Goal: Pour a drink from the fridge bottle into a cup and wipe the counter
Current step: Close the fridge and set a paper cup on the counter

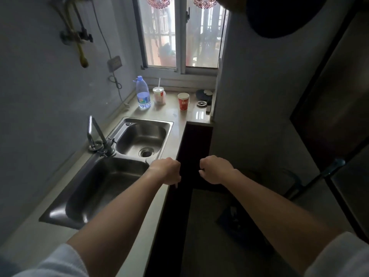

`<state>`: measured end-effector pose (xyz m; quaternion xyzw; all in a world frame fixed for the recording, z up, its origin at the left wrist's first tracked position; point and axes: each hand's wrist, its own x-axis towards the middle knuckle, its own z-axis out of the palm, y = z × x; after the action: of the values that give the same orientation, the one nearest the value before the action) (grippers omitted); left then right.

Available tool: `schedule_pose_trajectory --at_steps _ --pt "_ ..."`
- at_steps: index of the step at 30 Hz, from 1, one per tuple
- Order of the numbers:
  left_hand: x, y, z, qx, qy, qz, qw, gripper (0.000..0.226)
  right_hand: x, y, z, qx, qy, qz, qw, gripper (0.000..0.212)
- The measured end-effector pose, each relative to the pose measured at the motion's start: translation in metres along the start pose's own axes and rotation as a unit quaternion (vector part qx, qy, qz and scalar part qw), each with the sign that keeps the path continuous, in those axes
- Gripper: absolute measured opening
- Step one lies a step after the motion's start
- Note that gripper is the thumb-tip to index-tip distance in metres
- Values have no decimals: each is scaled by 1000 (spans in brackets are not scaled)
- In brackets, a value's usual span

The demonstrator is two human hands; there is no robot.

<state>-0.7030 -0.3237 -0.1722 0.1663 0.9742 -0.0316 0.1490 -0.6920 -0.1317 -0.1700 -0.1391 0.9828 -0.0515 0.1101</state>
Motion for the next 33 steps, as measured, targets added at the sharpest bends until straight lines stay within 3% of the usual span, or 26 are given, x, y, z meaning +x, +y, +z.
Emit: schedule_pose_trajectory --at_steps 10,16,29,33 --pt "165 -17 -41 18 -38 -53 998 29 154 97 -19 26 -8 -31 999 27" --pt "248 -19 -83 -33 -34 -82 995 27 241 154 -63 13 -1 -29 1000 27" --pt "398 -118 -92 -56 -48 -112 991 23 424 157 -84 -39 -37 -77 996 34" --pt "440 -155 -102 -68 -37 -116 990 22 484 169 -116 -58 -4 -53 997 32"
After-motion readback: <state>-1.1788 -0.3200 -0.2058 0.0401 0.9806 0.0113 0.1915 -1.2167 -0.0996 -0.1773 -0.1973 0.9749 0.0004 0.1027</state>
